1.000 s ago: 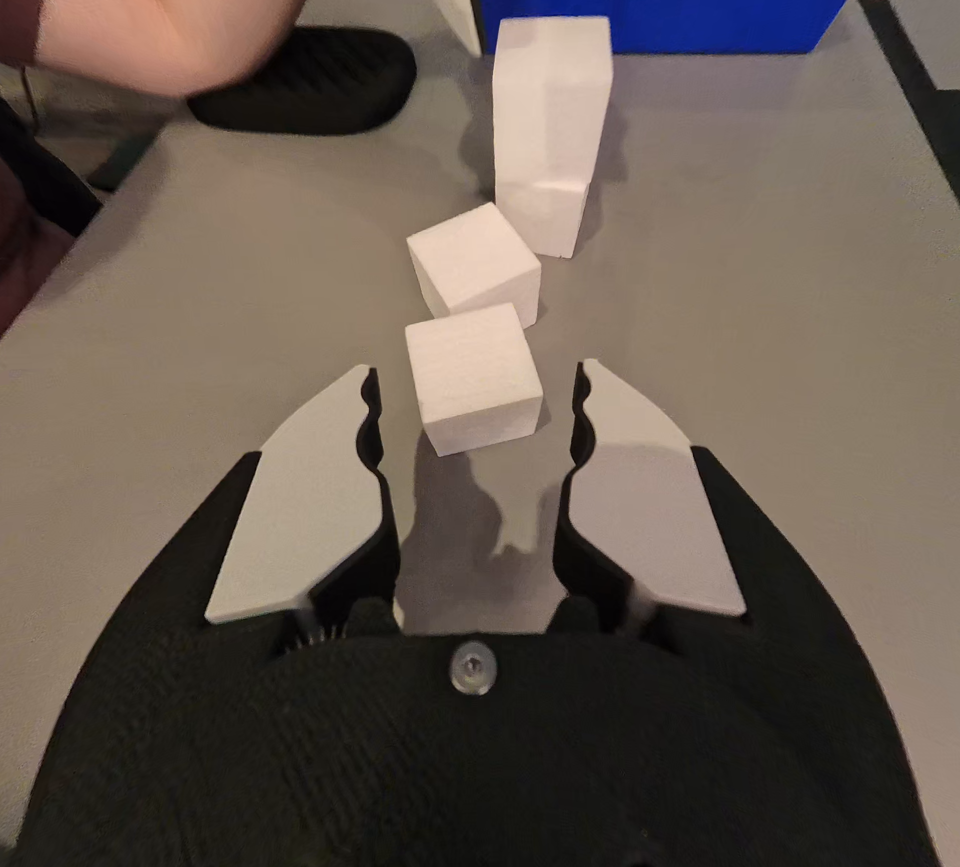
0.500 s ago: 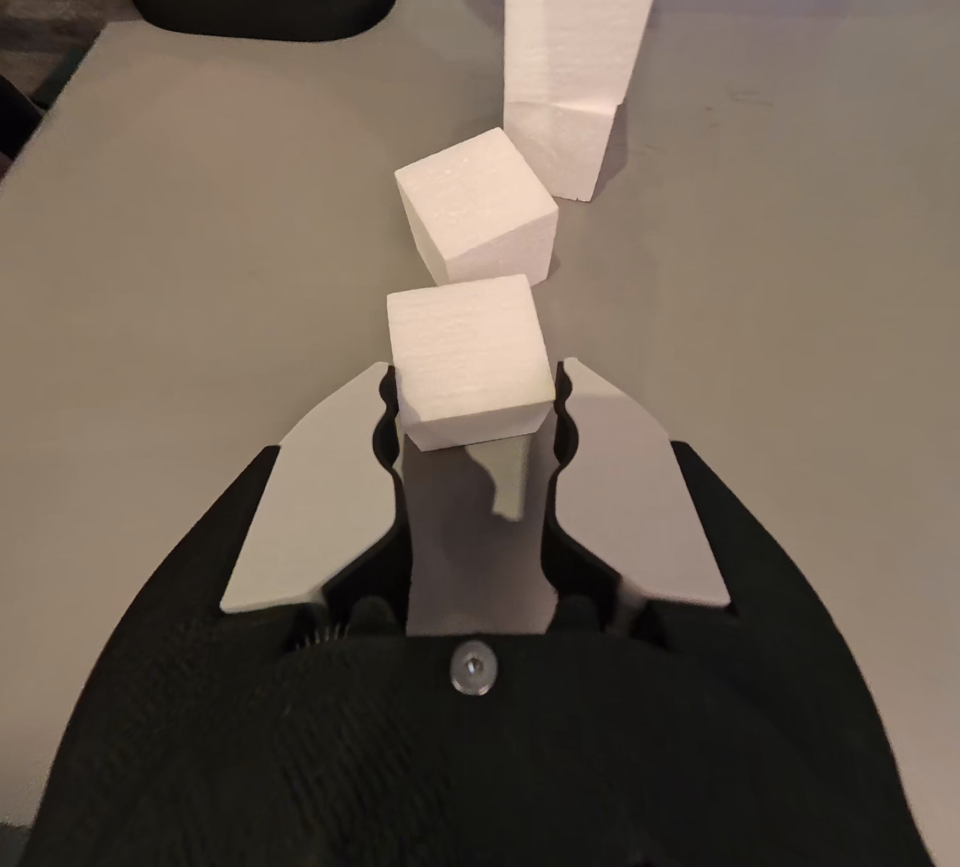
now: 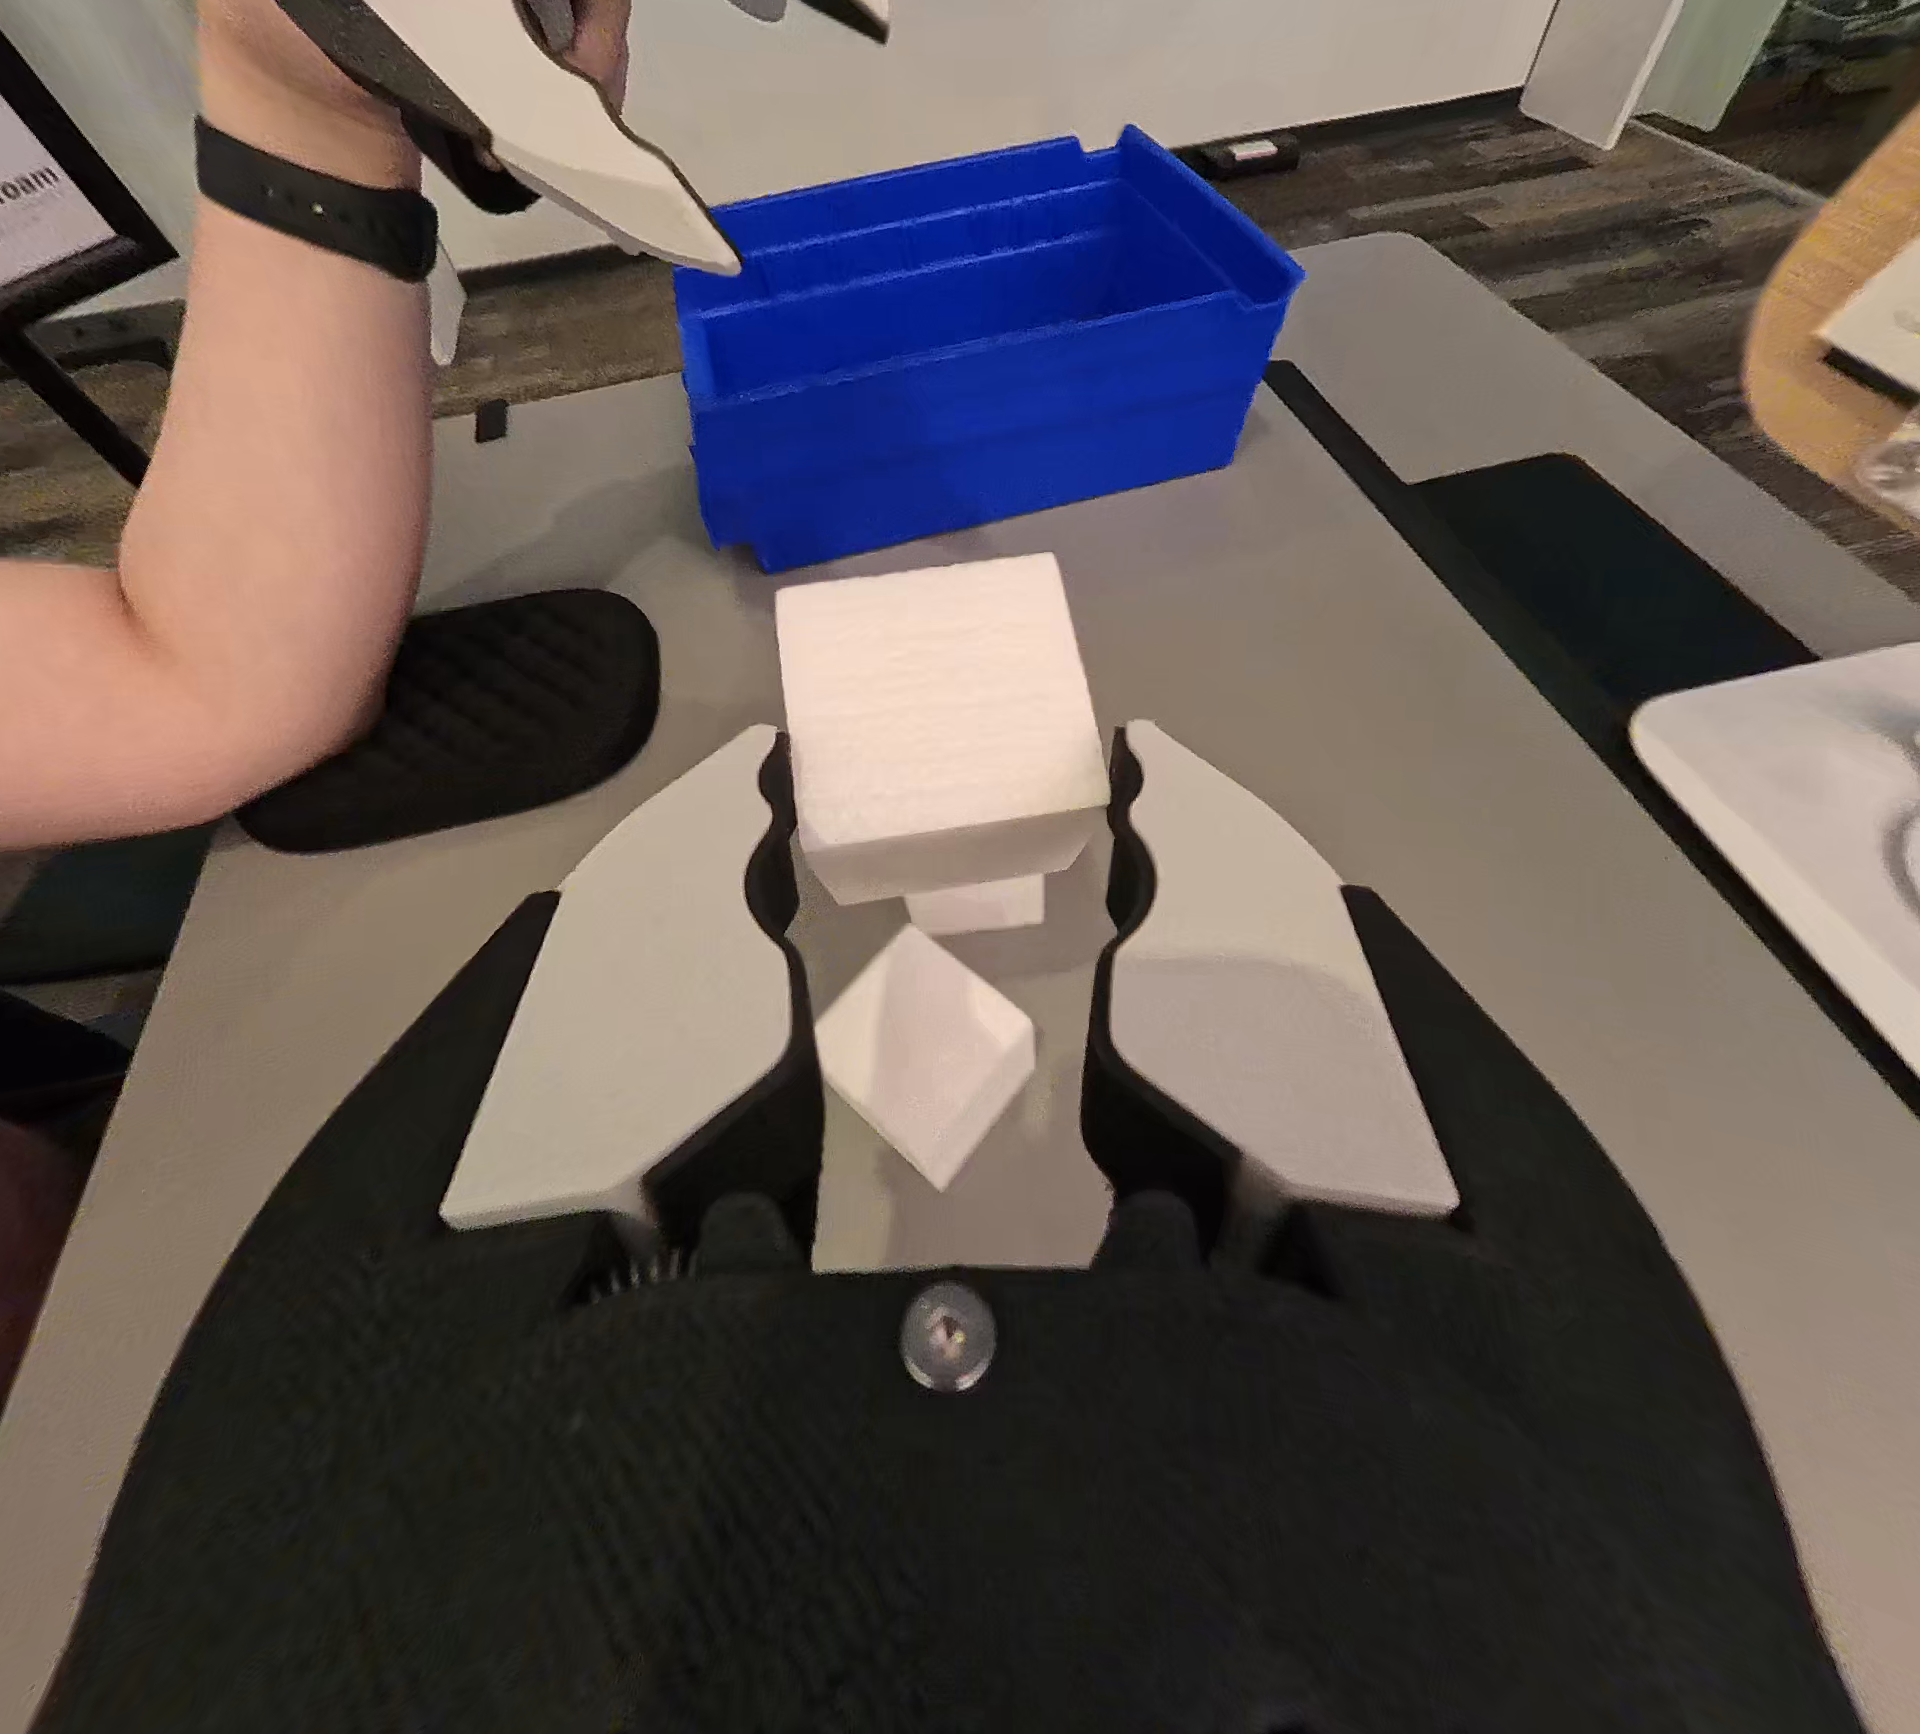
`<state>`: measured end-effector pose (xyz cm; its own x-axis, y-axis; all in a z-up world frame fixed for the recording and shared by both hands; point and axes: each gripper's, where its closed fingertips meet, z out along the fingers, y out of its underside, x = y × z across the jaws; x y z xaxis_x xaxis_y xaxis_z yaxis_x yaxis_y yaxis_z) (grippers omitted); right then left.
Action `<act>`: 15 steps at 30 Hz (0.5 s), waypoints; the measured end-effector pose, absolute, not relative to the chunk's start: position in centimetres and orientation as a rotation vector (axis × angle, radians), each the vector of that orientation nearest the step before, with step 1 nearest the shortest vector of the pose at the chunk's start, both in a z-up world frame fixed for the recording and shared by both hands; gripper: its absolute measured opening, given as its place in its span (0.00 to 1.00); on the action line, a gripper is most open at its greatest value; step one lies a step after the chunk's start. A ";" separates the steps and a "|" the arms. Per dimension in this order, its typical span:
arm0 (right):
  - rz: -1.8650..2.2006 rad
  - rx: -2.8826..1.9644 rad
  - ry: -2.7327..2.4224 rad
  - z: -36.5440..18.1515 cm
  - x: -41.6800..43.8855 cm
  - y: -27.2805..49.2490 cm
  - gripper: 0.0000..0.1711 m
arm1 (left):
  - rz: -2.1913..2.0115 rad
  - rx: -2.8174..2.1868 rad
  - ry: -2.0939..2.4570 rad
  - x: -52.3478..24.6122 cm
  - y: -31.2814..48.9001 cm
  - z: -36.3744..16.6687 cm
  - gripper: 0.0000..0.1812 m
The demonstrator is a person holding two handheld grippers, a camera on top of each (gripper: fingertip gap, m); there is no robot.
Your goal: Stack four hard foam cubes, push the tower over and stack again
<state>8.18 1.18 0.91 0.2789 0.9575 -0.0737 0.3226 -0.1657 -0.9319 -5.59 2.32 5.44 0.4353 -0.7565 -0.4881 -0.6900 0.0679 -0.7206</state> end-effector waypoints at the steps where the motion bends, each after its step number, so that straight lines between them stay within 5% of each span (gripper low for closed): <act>1: 0.907 -1.687 -1.192 0.7 7.4 1.3 0.34 | -0.095 -1.639 1.264 -5.6 2.3 5.8 0.34; 15: 0.795 -1.797 -1.281 -0.8 3.0 2.5 0.34 | -0.186 -1.564 1.185 -6.3 1.8 7.7 0.31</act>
